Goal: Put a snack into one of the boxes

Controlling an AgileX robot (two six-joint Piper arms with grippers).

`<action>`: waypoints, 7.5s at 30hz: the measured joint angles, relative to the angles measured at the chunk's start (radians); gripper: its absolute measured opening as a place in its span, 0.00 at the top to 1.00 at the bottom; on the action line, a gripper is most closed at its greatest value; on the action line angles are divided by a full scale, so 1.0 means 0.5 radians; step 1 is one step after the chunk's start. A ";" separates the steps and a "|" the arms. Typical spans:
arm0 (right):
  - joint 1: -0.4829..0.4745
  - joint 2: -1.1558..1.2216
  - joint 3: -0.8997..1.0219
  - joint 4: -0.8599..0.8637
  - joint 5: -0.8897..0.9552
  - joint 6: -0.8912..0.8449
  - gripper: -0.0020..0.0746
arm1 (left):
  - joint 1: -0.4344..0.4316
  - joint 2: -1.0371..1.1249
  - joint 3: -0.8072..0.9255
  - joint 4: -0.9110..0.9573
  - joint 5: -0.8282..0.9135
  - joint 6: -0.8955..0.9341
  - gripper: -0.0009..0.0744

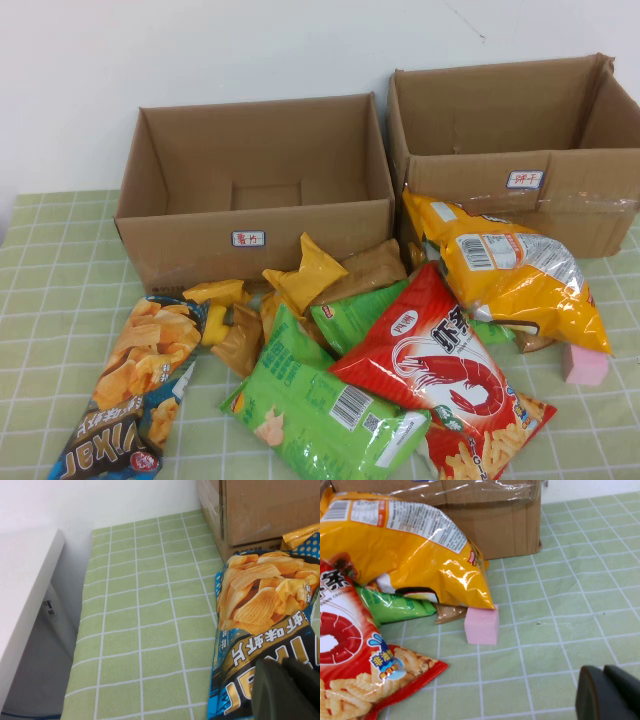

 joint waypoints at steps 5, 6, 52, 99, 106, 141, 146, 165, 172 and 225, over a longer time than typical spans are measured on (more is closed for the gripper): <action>0.000 0.000 0.000 0.000 0.000 0.000 0.96 | 0.000 0.000 0.000 0.000 0.000 0.000 0.99; 0.000 0.000 0.000 0.000 0.000 0.000 0.96 | 0.000 0.000 0.000 0.000 0.000 0.000 0.99; 0.000 0.000 0.020 1.893 -0.008 0.252 0.96 | 0.000 0.000 0.008 -0.917 -0.333 -0.652 0.99; 0.000 0.000 0.020 2.088 -0.118 -0.549 0.96 | 0.000 0.753 -0.835 -1.371 0.401 1.088 0.99; 0.003 0.000 0.020 2.531 -0.110 -1.238 0.96 | 0.000 1.160 -1.037 -1.219 0.576 1.166 0.99; 0.003 0.000 0.020 2.972 0.062 -1.925 0.96 | -0.959 2.565 -1.832 0.641 1.093 0.097 0.76; 0.003 0.000 0.020 2.972 0.075 -1.925 0.96 | -0.973 2.885 -1.848 0.725 0.941 -0.144 0.33; 0.003 0.000 0.020 2.972 0.090 -1.925 0.96 | -0.973 3.688 -1.866 1.645 0.416 -1.089 0.20; 0.003 0.000 0.020 2.972 0.090 -1.925 0.96 | -0.976 3.786 -1.869 1.883 0.440 -1.308 0.40; 0.003 0.000 0.020 2.975 0.107 -1.909 0.96 | -0.597 3.502 -2.819 1.146 -0.747 -1.627 0.87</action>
